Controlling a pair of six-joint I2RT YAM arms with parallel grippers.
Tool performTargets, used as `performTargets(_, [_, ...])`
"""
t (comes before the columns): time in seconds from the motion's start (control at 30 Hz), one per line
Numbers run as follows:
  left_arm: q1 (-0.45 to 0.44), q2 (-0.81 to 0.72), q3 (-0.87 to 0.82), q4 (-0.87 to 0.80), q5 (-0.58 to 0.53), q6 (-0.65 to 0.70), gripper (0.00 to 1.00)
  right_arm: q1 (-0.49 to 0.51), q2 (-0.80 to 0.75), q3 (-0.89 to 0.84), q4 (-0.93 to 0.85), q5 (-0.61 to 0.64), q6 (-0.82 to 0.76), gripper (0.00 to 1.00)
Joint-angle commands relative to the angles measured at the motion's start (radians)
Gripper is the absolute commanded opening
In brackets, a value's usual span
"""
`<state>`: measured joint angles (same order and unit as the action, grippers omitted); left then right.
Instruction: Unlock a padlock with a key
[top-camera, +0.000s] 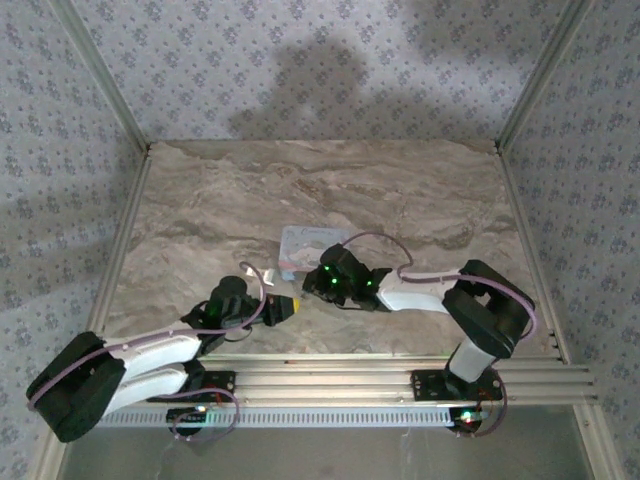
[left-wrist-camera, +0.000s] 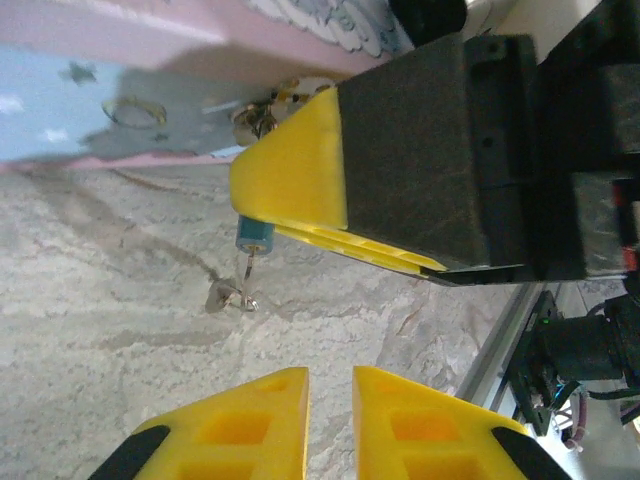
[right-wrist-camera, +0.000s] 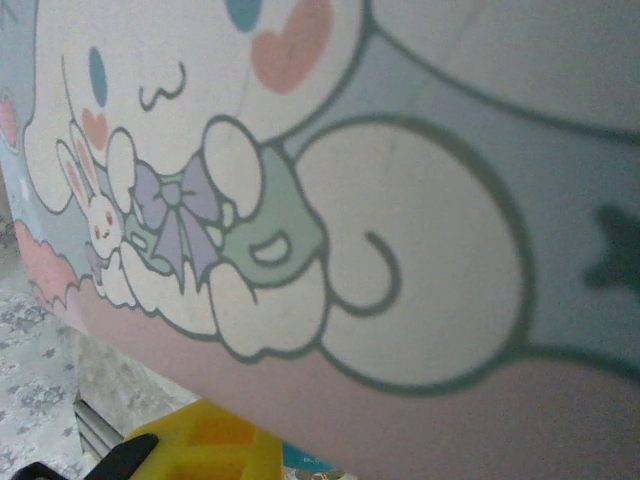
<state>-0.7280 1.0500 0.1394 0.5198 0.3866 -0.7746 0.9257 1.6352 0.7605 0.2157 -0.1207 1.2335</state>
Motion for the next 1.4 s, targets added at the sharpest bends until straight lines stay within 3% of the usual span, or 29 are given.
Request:
performTargets(0.0, [0.023, 0.017, 0.020, 0.028, 0.035, -0.034, 0.18, 0.008, 0.010, 0.026, 0.052, -0.044, 0.026, 0.00])
performTargets(0.2, [0.099, 0.017, 0.019, 0.046, 0.091, -0.064, 0.18, 0.010, -0.006, 0.012, 0.074, -0.028, 0.060, 0.00])
performTargets(0.33, [0.134, 0.045, 0.046, 0.048, 0.167, -0.073, 0.25, 0.010, -0.005, 0.004, 0.084, -0.030, 0.088, 0.00])
performTargets(0.6, [0.150, 0.095, 0.032, 0.120, 0.166, -0.098, 0.35, 0.010, 0.000, 0.004, 0.106, -0.039, 0.107, 0.00])
performTargets(0.9, [0.151, 0.070, 0.058, 0.005, 0.129, 0.049, 0.30, 0.013, -0.011, 0.006, 0.084, -0.038, 0.117, 0.00])
performTargets(1.37, [0.151, 0.163, 0.066, 0.090, 0.124, 0.078, 0.32, 0.021, -0.013, 0.017, 0.066, -0.032, 0.119, 0.00])
